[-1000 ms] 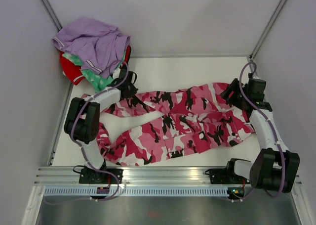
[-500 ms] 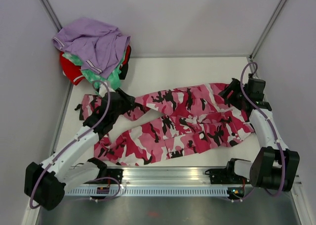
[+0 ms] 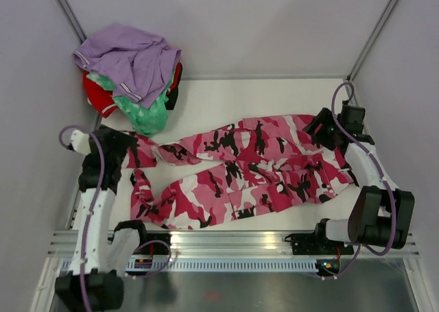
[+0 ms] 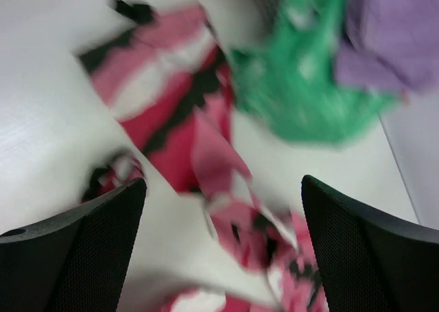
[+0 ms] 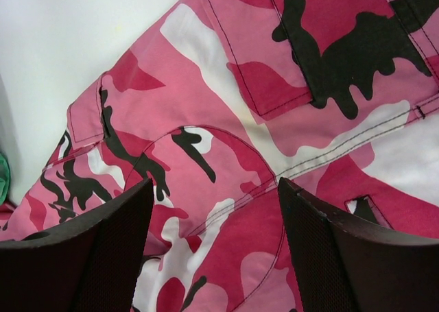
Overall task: Fold and stack the trousers
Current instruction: Flatten the trousers out
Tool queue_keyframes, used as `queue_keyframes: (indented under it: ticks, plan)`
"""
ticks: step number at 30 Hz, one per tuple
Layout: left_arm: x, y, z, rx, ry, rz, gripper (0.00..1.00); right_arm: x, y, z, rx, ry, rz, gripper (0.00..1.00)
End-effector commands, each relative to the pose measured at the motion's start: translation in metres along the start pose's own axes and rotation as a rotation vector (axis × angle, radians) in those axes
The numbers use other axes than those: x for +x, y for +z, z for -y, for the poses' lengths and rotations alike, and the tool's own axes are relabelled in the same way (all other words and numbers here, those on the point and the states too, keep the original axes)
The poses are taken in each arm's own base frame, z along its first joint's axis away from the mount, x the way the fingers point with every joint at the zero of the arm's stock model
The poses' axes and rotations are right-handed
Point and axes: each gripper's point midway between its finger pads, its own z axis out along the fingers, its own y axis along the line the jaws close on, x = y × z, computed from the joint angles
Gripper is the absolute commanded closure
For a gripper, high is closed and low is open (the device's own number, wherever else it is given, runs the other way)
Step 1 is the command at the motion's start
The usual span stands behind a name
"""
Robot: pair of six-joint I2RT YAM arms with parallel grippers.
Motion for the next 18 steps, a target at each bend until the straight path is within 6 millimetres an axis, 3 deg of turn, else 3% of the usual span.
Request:
queue_keyframes:
  ticks: [1,3,4,6,7,11,18]
  plan:
    - [-0.001,0.058,-0.052,-0.183,-0.069,-0.154,0.01,-0.016,0.006,-0.011,-0.032,0.000,0.029,0.20]
    - [-0.003,0.077,-0.067,-0.238,-0.095,-0.192,0.03,-0.014,0.010,-0.010,-0.033,0.000,0.018,0.20]
    - [-0.014,0.088,-0.074,-0.269,-0.119,-0.168,0.04,-0.015,0.010,-0.010,-0.034,0.000,0.019,0.20]
    - [-0.013,0.111,-0.096,-0.340,-0.128,-0.180,0.08,-0.014,0.013,-0.008,-0.032,0.000,0.017,0.20]
    - [-0.019,0.123,-0.096,-0.320,-0.134,-0.156,0.10,-0.014,0.014,-0.009,-0.033,-0.001,0.018,0.20]
    - [-0.010,0.163,-0.105,-0.294,0.024,-0.248,0.12,-0.015,0.018,-0.008,-0.031,-0.004,0.011,0.20]
    - [-0.027,0.196,-0.111,-0.309,0.248,-0.273,0.11,-0.020,0.024,-0.010,-0.037,0.017,0.030,0.21]
